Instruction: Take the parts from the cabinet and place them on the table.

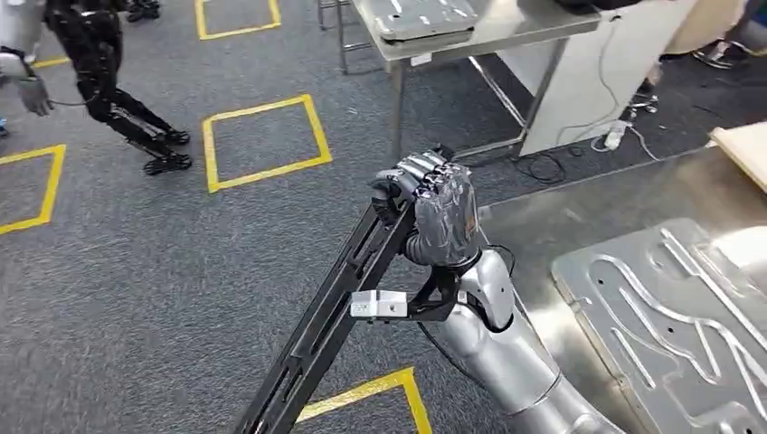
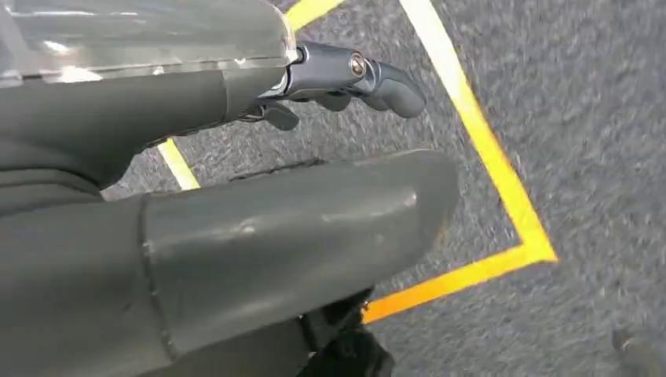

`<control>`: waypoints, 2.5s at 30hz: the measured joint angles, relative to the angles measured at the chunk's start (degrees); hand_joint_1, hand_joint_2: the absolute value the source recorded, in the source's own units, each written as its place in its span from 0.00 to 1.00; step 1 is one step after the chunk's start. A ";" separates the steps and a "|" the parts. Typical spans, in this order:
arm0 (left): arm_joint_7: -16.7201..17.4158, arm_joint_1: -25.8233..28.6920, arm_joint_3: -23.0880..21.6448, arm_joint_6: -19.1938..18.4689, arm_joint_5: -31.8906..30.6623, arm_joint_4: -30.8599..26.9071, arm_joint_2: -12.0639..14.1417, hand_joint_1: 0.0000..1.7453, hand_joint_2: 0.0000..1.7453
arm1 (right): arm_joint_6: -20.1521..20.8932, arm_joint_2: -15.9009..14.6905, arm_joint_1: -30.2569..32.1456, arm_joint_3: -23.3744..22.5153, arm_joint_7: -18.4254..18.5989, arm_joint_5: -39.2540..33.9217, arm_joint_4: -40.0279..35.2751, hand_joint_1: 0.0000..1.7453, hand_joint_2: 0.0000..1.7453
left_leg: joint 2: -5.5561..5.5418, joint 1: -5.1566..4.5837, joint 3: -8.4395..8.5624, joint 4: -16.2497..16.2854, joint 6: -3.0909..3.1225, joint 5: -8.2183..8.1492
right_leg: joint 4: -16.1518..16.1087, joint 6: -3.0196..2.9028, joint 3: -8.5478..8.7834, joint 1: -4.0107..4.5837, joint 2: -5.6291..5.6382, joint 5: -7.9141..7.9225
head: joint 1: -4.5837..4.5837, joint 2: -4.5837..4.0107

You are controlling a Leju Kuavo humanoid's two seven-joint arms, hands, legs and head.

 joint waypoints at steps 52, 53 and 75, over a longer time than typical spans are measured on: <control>0.85 -0.16 0.24 0.87 -0.46 0.00 -0.09 0.00 0.00 | -0.07 -1.29 -0.04 -3.30 0.11 0.18 -0.52 1.00 1.00 | 6.44 -0.37 6.73 -13.99 1.01 4.78 | -0.25 1.71 -0.41 0.75 -7.05 0.27 | 0.63 0.00; 0.85 -0.28 0.24 0.90 -0.46 0.00 -0.13 0.00 0.00 | -0.13 -1.36 -0.04 -3.45 0.11 0.22 -0.52 1.00 1.00 | 7.23 -0.54 6.99 -14.04 0.67 4.64 | -0.53 1.33 -0.34 0.66 -6.26 0.45 | 0.70 0.00; 0.83 0.55 0.33 0.52 -0.50 0.00 -0.02 0.00 0.00 | -0.63 -3.10 -0.07 -6.43 1.60 1.75 1.20 1.00 1.00 | 1.97 0.34 5.33 -13.38 2.62 5.76 | 16.29 3.86 -9.00 -0.79 -3.63 -6.06 | 1.18 0.00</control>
